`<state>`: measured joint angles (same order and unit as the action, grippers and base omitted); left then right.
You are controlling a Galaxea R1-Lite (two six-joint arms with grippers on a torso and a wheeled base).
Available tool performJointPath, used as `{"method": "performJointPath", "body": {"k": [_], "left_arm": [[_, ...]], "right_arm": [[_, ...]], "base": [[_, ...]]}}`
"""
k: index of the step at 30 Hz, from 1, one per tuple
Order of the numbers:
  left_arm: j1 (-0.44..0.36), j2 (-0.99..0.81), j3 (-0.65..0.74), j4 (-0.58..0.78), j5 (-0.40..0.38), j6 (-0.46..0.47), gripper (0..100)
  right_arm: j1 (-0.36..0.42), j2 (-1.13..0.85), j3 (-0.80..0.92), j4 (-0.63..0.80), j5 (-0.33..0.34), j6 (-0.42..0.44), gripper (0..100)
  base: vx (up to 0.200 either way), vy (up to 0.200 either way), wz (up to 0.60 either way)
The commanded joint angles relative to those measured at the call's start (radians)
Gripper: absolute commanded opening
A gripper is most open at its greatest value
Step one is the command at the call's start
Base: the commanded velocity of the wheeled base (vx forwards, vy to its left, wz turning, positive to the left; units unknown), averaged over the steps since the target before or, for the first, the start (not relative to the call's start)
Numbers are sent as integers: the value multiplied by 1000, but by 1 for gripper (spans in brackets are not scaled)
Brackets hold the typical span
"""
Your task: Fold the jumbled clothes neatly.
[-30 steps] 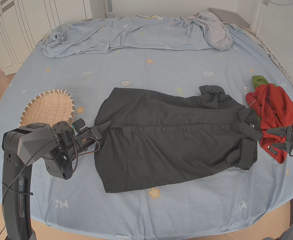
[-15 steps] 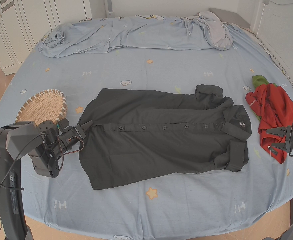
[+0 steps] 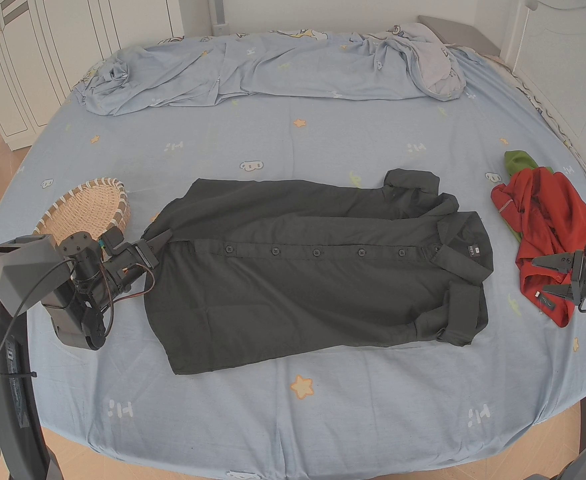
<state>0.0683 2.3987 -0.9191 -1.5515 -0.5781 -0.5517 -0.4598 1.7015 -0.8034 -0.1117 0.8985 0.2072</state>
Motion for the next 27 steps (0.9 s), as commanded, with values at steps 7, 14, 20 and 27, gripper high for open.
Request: {"method": "performJointPath", "body": {"k": [7,14,20,27], "left_arm": [[-7,-13,37,-15,0,1,0],[-21,-20,80,-19,0,-1,100],[-58,-147,187,-19,-16,-10,100],[-105,-314,344,-19,-28,-13,100]], "right_arm": [[0,-8,7,1,0,0,100],[3,-3,9,1,0,0,100],[16,-5,20,3,0,0,100],[41,-16,46,7,0,0,100]], "base": [[0,0,0],[0,0,0],[0,0,0],[0,0,0]]}}
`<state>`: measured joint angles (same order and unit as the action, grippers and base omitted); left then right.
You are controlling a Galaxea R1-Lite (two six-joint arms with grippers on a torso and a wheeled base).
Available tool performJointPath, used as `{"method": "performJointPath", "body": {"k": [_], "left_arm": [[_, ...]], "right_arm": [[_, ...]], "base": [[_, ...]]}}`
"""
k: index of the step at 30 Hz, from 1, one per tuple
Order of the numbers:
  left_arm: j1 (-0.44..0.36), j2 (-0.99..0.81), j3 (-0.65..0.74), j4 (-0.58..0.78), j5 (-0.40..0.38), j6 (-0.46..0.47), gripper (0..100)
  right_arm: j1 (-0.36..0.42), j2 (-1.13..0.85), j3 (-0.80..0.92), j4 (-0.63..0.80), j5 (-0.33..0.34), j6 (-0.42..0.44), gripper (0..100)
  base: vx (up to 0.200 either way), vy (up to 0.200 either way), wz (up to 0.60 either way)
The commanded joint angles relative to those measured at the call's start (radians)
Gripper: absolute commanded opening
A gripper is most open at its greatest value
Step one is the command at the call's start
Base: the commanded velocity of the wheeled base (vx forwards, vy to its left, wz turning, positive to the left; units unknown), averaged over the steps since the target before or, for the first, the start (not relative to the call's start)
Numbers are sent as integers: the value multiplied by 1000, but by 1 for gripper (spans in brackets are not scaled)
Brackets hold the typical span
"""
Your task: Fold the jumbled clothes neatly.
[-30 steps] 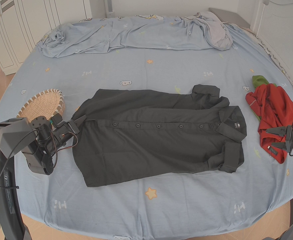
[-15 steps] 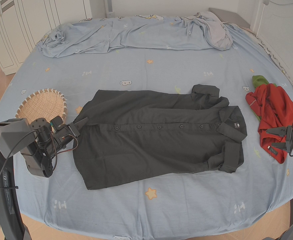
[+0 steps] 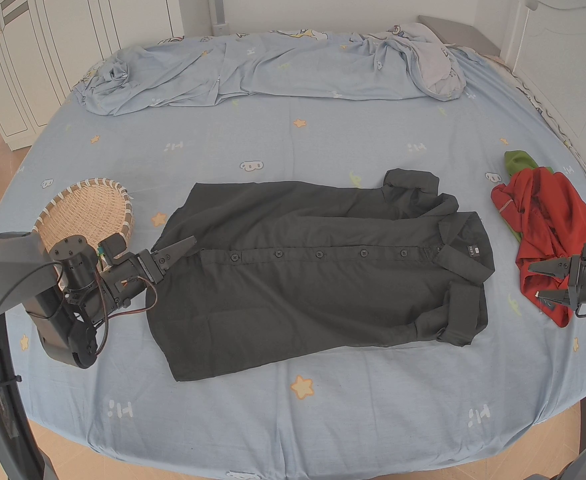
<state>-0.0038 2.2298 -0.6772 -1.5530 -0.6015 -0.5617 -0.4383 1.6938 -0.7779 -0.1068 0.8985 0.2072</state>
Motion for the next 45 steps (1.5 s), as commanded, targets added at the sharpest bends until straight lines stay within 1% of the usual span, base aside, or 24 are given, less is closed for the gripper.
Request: {"method": "performJointPath", "body": {"k": [1,3,6,7,8,11,14,17,19,20,21,23,25,26,27,29,32,33,35,37,42,45], "left_arm": [[-28,-164,120,-18,-4,-1,100],[-16,-191,151,-18,-4,0,100],[41,-219,189,-18,-4,8,100],[51,-222,191,-18,-4,8,100],[85,-233,189,-18,-4,8,100],[140,-245,174,-18,-6,8,100],[174,-262,157,-18,-6,3,100],[186,-288,191,-18,-27,-3,100],[180,-299,263,-18,-57,-3,100],[180,-299,263,-18,-57,-3,100],[163,-315,354,-18,-87,0,100],[143,-326,449,-18,-116,0,100],[133,-332,507,-18,-133,3,100],[116,-335,571,-18,-150,5,100],[105,-334,604,-18,-159,3,100],[82,-328,662,-18,-181,2,100],[25,-320,677,-18,-185,-12,100],[25,-320,677,-18,-185,-12,100],[5,-318,677,-18,-185,-53,100],[-8,-302,673,-18,-185,-56,100],[-36,-226,660,-18,-184,-50,100],[-41,-203,656,-18,-184,-52,100]], "right_arm": [[27,-11,25,4,0,0,100],[36,-13,32,4,0,0,100],[52,-13,42,4,-1,0,100],[53,-13,43,4,-1,0,100],[56,-11,45,4,-1,0,100],[67,-11,46,4,-1,1,100],[70,-11,48,4,-1,1,100],[73,-11,62,4,-3,1,100],[73,-11,66,4,-3,1,100],[73,-11,66,4,-3,1,100],[73,-10,72,4,-3,1,100],[79,-6,81,4,-3,1,100],[87,-6,89,4,-3,1,100],[92,-3,100,4,-3,1,100],[98,4,103,2,-3,1,100],[128,35,103,-1,-3,3,100],[181,73,104,-7,-4,6,100],[181,73,104,-7,-4,6,100],[234,89,95,-30,-7,18,100],[259,106,85,-42,-15,23,100],[291,191,31,-73,-69,29,100],[291,233,-1,-99,-72,34,100]], "base": [[0,0,0],[0,0,0],[0,0,0],[0,0,0],[0,0,0],[0,0,0],[0,0,0],[0,0,0],[0,0,0],[0,0,0],[0,0,0],[0,0,0],[0,0,0],[0,0,0],[0,0,0],[0,0,0],[0,0,0],[0,0,0],[0,0,0],[0,0,0],[0,0,0],[0,0,0]]}}
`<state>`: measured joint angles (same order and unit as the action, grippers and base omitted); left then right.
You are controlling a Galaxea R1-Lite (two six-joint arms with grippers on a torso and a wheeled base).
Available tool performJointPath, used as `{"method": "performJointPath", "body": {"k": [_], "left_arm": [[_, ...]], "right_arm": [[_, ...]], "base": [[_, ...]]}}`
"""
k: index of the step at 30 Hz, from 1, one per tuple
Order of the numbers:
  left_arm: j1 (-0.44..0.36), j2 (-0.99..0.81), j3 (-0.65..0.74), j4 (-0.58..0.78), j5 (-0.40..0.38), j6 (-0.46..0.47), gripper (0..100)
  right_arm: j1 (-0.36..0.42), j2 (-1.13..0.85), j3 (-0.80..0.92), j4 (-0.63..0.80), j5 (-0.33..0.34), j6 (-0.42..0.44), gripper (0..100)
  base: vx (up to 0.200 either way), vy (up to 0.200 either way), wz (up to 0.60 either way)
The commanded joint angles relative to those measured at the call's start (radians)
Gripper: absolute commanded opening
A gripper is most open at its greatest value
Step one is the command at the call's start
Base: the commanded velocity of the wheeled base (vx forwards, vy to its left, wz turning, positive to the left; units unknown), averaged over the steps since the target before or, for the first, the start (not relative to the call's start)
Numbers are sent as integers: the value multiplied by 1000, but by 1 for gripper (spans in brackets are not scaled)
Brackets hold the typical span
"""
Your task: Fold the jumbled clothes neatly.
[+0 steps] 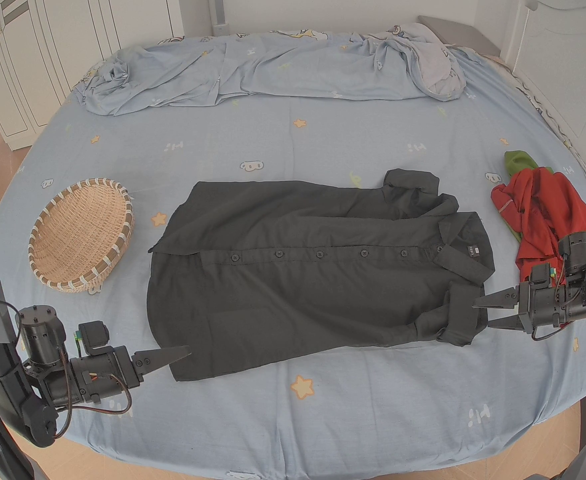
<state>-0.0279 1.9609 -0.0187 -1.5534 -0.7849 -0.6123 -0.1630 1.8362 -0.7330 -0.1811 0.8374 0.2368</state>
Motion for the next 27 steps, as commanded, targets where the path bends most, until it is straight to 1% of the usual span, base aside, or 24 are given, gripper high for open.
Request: {"method": "performJointPath", "body": {"k": [1,7,11,14,15,27], "left_arm": [[-18,70,-4,-17,-1,-1,100],[-37,67,-6,-17,-1,-6,100],[-38,69,-4,-17,-1,-6,100],[-38,70,-4,-17,-1,-6,100],[-38,69,-4,-17,-1,-6,100],[-38,66,-4,-17,-1,-7,100]], "right_arm": [[16,109,-68,-32,-11,7,100],[22,150,-137,-31,-15,9,100],[36,186,-160,-35,-52,9,100],[43,196,-172,-38,-60,9,100],[46,196,-172,-38,-60,9,0],[62,195,-171,-34,-61,9,0]], "base": [[0,0,0],[0,0,0],[0,0,0],[0,0,0],[0,0,0],[0,0,0]]}}
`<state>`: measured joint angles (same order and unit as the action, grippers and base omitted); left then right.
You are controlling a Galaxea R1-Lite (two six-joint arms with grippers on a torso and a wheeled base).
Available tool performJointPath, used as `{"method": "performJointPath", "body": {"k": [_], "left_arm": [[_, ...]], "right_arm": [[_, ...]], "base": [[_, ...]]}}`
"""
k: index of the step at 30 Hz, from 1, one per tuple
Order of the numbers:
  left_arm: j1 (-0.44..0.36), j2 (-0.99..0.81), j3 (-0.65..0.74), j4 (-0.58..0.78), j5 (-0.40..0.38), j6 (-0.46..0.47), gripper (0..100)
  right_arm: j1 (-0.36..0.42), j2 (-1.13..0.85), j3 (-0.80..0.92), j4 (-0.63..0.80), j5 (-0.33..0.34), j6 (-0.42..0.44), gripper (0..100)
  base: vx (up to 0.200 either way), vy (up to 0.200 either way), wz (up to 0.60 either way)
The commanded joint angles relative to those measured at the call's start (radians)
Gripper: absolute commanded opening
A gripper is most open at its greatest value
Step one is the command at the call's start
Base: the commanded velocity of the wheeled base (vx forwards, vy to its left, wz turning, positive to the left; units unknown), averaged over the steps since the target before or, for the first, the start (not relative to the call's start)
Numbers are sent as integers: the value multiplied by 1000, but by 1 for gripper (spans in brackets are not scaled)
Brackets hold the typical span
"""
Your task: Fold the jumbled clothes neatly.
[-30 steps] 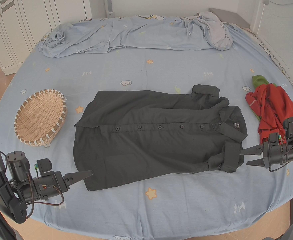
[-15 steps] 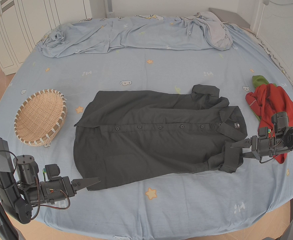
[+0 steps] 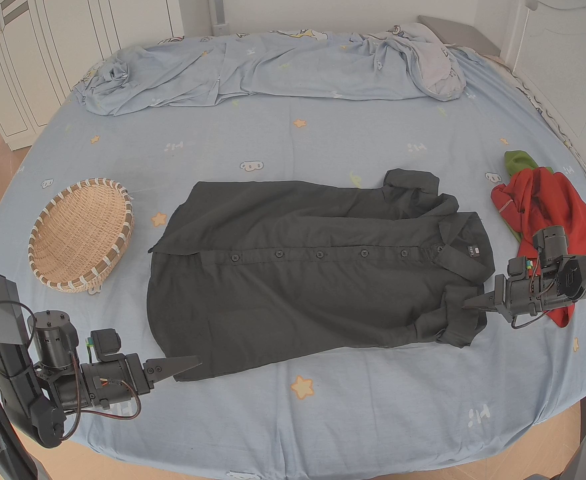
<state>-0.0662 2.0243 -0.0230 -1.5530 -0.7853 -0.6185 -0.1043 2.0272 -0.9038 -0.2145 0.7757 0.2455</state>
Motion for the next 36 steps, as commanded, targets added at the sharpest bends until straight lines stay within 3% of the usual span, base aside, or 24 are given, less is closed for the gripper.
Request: {"method": "performJointPath", "body": {"k": [1,6,11,18,29,36], "left_arm": [[0,2,0,-18,0,0,100],[2,-1,-3,-18,0,-1,100],[3,-1,-8,-18,0,0,100],[5,-18,-35,-18,1,-1,100],[6,-27,-22,-18,3,8,100],[12,-33,-9,-18,3,10,100]], "right_arm": [[5,-2,0,0,0,1,0],[5,-67,39,17,2,3,0],[3,-237,186,69,0,3,0],[3,-394,312,199,0,5,0],[6,-372,390,205,8,11,0],[47,-351,419,204,0,11,0]], "base": [[0,0,0],[0,0,0],[0,0,0],[0,0,0],[0,0,0],[0,0,0]]}}
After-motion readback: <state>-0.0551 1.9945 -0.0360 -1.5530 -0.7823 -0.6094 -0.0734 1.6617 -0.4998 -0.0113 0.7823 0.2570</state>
